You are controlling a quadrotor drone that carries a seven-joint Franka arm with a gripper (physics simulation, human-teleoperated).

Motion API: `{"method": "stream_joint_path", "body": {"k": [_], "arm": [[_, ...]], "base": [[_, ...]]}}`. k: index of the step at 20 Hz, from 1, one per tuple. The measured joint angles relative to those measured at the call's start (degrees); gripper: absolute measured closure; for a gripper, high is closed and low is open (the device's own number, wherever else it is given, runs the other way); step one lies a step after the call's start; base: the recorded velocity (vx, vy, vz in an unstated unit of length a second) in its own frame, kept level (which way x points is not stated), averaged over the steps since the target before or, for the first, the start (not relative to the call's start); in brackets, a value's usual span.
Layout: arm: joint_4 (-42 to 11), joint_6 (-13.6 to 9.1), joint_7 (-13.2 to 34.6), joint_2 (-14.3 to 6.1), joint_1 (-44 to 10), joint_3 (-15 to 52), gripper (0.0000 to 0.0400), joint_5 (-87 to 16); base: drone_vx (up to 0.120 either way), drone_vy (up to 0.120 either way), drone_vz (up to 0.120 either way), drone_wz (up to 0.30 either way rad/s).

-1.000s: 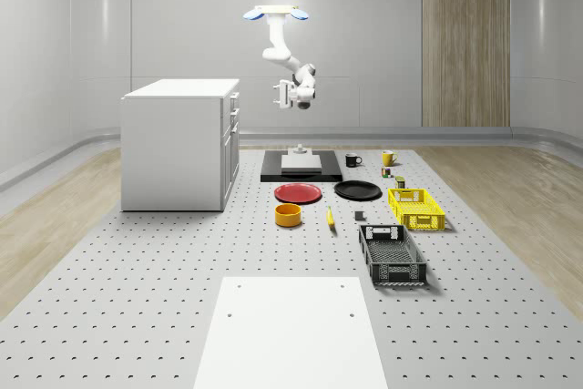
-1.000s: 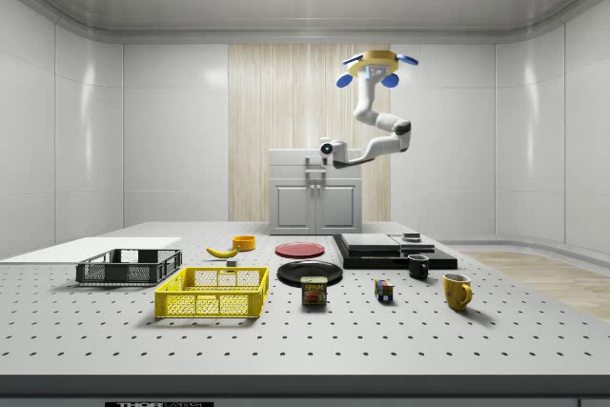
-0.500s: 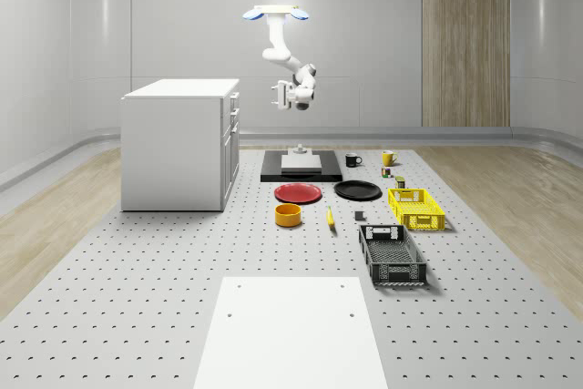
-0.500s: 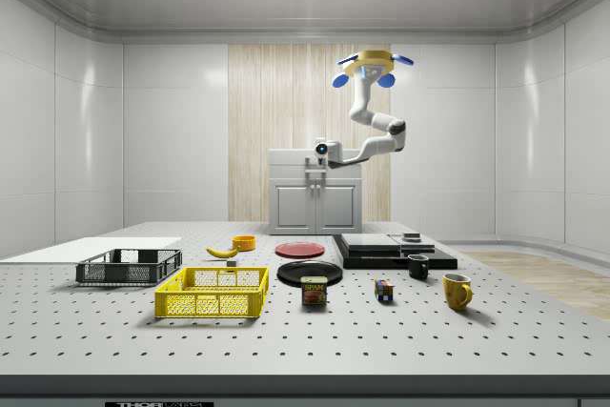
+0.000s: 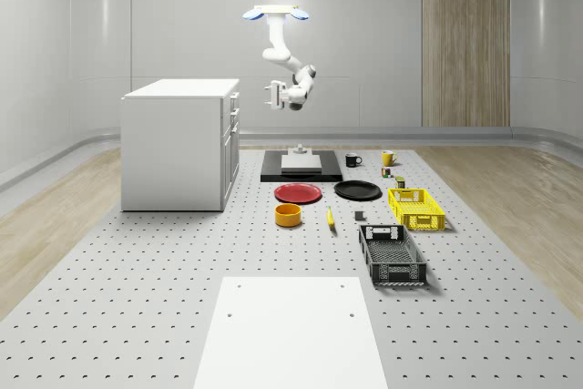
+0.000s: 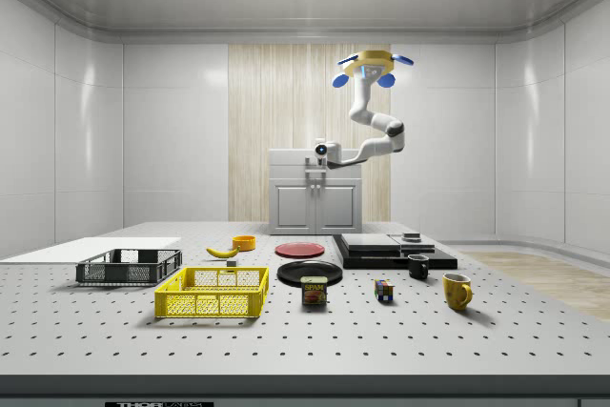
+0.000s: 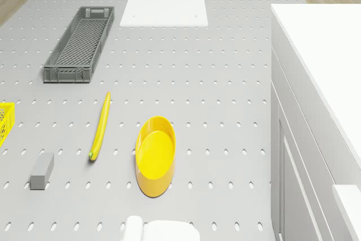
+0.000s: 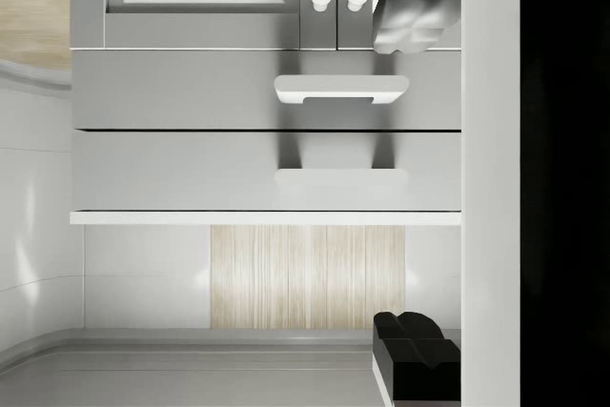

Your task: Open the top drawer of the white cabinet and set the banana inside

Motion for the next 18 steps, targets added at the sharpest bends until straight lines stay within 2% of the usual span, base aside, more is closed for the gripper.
{"method": "stream_joint_path", "body": {"k": [9,18], "arm": [[-2.6,6.3,-2.2,1.8,2.5,5.3,0.0000,6.0],[-3.7,12.4,-5.4,5.1,5.8,10.8,0.0000,13.3]], "base": [[0.000,0.000,0.000,0.000],[0.000,0.000,0.000,0.000]]}}
